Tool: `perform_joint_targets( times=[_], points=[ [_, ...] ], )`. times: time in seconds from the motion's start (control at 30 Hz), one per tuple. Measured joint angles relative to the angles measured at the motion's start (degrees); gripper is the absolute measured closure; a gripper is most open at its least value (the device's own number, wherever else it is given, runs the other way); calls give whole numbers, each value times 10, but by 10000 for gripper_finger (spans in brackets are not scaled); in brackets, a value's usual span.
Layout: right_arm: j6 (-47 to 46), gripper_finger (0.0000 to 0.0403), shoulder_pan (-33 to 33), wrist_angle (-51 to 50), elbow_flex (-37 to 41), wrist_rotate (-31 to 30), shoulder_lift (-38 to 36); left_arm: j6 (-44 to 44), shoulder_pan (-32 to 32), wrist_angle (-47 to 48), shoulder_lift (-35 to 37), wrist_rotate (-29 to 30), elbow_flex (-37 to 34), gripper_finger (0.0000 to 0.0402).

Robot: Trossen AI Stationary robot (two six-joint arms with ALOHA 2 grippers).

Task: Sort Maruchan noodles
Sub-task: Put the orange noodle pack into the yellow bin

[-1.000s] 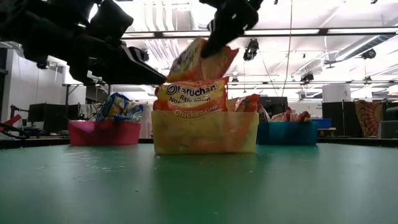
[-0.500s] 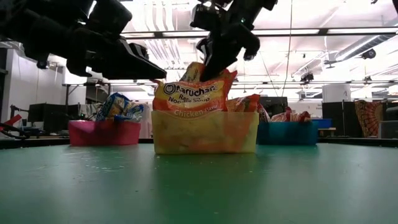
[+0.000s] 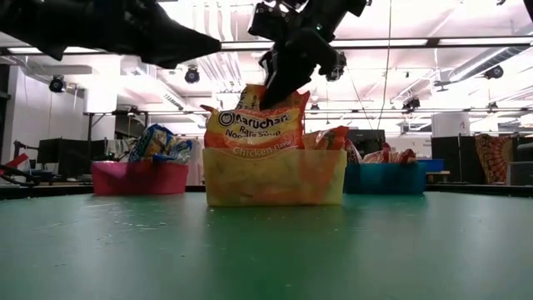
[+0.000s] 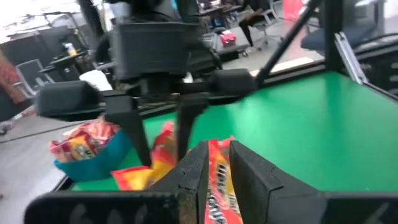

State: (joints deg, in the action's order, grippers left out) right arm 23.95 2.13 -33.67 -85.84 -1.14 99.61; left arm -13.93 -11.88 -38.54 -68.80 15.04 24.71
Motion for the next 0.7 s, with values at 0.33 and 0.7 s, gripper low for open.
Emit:
perform_joint_targets(
  times=[0.33, 0.7],
  points=[
    [-19, 244, -6, 14, 0, 0, 0, 58, 50, 4, 2, -28, -1, 278],
    [-3, 220, -17, 30, 0, 1, 0, 66, 96, -71, -52, -29, -1, 162]
  ],
)
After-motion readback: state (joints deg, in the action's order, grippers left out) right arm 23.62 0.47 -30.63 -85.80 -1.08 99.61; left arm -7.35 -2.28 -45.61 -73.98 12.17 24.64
